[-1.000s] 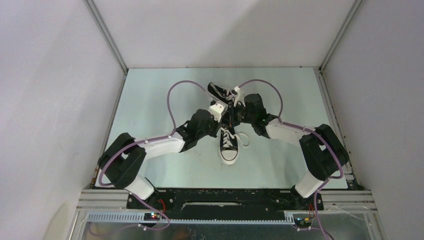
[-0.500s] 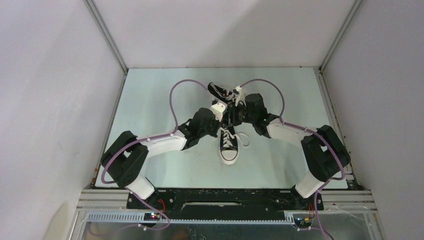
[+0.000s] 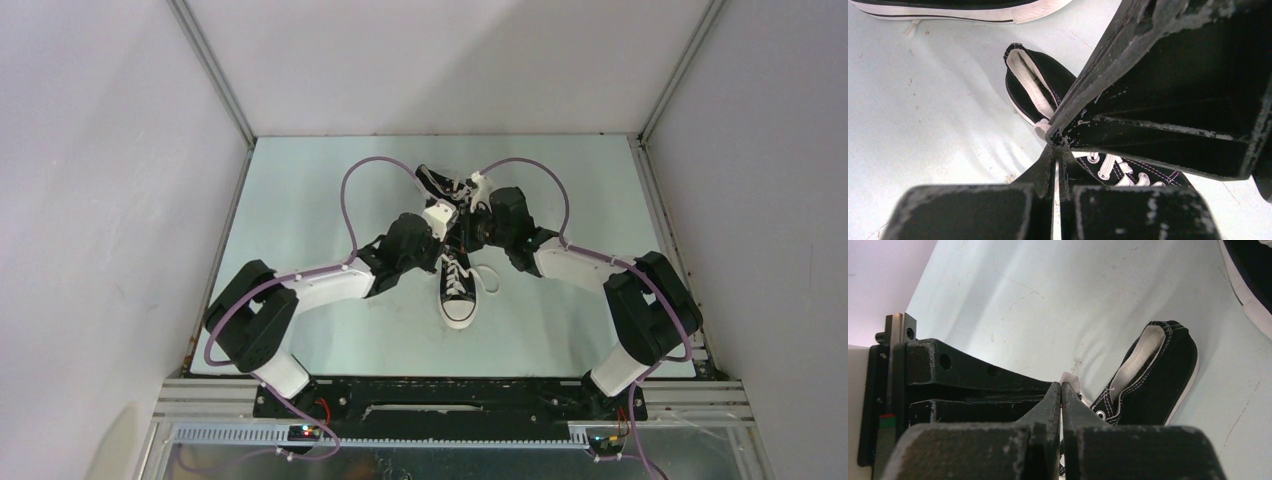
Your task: Tie the shoes
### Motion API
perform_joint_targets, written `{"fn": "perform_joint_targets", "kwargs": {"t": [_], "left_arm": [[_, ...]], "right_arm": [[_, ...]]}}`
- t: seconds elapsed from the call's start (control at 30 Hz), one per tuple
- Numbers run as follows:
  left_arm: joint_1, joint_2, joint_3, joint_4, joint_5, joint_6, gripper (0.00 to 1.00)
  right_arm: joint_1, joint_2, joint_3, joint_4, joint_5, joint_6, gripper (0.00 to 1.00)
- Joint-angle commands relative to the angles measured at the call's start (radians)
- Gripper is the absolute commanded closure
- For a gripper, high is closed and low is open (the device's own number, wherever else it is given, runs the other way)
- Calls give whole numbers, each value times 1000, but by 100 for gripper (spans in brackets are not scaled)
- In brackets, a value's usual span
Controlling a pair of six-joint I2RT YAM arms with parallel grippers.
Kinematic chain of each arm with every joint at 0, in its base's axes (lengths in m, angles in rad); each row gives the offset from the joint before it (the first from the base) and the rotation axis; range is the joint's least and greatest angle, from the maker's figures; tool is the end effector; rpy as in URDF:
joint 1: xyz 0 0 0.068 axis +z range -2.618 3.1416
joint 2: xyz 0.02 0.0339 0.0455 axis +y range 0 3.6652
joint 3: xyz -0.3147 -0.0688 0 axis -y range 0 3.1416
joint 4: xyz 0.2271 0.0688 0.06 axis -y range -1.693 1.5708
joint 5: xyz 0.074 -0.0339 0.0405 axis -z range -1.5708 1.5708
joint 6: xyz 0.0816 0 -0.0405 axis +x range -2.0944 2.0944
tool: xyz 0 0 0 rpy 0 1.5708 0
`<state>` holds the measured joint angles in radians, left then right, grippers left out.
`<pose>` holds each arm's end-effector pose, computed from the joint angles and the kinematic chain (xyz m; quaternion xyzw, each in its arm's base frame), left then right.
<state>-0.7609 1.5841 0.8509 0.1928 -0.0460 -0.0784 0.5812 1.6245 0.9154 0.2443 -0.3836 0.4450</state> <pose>0.2680 -0.2500 0.2408 0.2805 0.8236 -0.1824 0.4580 0.3026 0.2353 0.2583 -0.1567 0.8266 0.3944 0.3696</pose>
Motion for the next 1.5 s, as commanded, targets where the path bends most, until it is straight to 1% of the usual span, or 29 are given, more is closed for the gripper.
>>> {"fn": "perform_joint_targets", "kwargs": {"t": [0.0, 0.17, 0.37, 0.43, 0.47, 0.5, 0.53, 0.57, 0.6, 0.63, 0.67, 0.8, 0.87, 0.97, 1.0, 1.03, 1.07, 1.1, 1.17, 1.23, 1.3, 1.4, 1.47], "left_arm": [[3, 5, 41, -3, -20, -1, 100], [3, 17, 59, -32, -25, -1, 100], [3, 34, 73, -53, -33, -4, 100], [3, 41, 80, -58, -28, -6, 100], [2, 42, 82, -60, -25, -7, 100], [3, 45, 83, -61, -21, -7, 100], [3, 45, 84, -61, -20, -9, 100], [3, 45, 84, -61, -16, -9, 100], [3, 45, 83, -58, -13, -11, 100], [3, 46, 81, -56, -4, -12, 100], [3, 46, 78, -51, 1, -15, 100], [2, 43, 79, -58, 0, -16, 100], [3, 36, 77, -58, -5, -15, 100], [3, 31, 73, -55, 2, -17, 100], [3, 29, 72, -55, 4, -17, 100], [3, 28, 70, -53, 2, -21, 100], [3, 23, 66, -50, -5, -24, 100], [3, 22, 64, -44, -7, -27, 100], [2, 16, 59, -40, -10, -31, 100], [3, 13, 58, -37, -3, -33, 100], [3, 11, 57, -36, 3, -35, 100], [2, 11, 57, -39, 3, -35, 100], [2, 11, 60, -46, 3, -35, 100]], "right_arm": [[-5, -45, -4, -9, 59, 11, 100], [-41, -42, -21, -2, 60, 46, 100], [-52, -46, -35, -9, 85, 53, 100], [-54, -50, -42, -7, 91, 55, 91], [-54, -56, -47, 3, 93, 56, 84], [-53, -61, -57, 10, 94, 56, 81], [-53, -72, -64, 21, 101, 56, 74], [-53, -79, -77, 28, 106, 57, 71], [-53, -97, -85, 35, 114, 59, 66], [-55, -107, -106, 48, 119, 61, 64], [-56, -132, -116, 52, 130, 70, 58], [-60, -219, -186, 47, 187, 116, 44], [-68, -254, -199, -14, 227, 161, 41], [-78, -301, -203, -158, 287, 244, 41], [-78, -308, -207, -186, 321, 260, 45], [-78, -317, -208, -254, 363, 302, 51], [-78, -319, -213, -290, 391, 325, 52], [-80, -319, -218, -337, 407, 365, 51], [-83, -314, -249, -348, 365, 401, 47], [-79, -310, -271, -320, 314, 426, 44], [-64, -304, -288, -286, 290, 427, 42], [-44, -276, -294, -239, 268, 365, 42], [-42, -253, -293, -201, 237, 292, 43]]}}
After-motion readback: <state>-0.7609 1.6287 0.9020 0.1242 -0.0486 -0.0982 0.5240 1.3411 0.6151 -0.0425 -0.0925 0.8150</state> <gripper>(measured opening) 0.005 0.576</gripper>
